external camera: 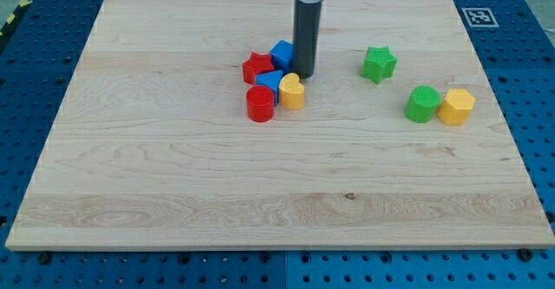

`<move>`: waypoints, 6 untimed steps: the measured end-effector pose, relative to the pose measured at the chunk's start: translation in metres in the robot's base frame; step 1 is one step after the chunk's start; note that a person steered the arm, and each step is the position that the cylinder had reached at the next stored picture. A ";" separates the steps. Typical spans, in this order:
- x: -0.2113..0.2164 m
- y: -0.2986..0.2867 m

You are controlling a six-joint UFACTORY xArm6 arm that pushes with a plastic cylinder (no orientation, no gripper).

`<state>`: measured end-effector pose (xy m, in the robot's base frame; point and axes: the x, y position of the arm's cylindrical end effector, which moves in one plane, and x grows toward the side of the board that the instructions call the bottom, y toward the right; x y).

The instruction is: Move your arm towards the blue triangle

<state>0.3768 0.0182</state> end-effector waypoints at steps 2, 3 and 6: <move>0.005 -0.037; 0.010 -0.027; 0.022 0.013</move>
